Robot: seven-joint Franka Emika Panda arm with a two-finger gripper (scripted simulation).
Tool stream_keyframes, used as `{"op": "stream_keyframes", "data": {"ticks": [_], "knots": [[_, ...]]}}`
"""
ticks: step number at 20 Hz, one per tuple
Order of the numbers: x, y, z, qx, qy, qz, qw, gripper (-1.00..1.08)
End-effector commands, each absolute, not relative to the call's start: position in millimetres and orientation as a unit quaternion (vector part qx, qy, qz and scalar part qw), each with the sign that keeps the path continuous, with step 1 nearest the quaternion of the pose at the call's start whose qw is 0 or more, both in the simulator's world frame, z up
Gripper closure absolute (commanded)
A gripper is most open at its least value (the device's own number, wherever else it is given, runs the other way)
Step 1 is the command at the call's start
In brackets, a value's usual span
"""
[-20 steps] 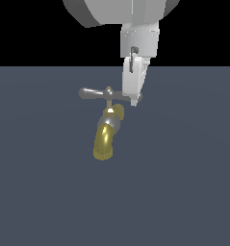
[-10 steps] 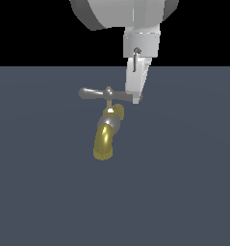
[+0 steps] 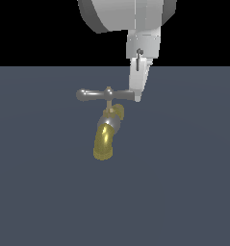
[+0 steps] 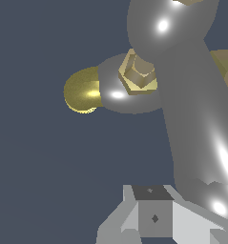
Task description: Turn on the faucet by rotating a designated handle.
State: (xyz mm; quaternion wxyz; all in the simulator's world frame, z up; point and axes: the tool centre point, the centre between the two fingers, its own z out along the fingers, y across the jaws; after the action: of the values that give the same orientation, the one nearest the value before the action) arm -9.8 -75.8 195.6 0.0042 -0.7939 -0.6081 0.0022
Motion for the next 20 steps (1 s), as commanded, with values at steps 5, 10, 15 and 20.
{"op": "stream_keyframes", "data": {"ticks": [5,10,15,20], "knots": [[11.8,-85.6,196.3,-0.795,-0.607,0.0,0.0,1.08],[14.0,-85.6,194.9,-0.794,-0.608,0.003,0.004,1.08],[30.0,-80.5,195.1,-0.794,-0.608,0.002,0.003,1.08],[45.7,-75.6,195.2,-0.794,-0.608,0.002,0.003,1.08]]}}
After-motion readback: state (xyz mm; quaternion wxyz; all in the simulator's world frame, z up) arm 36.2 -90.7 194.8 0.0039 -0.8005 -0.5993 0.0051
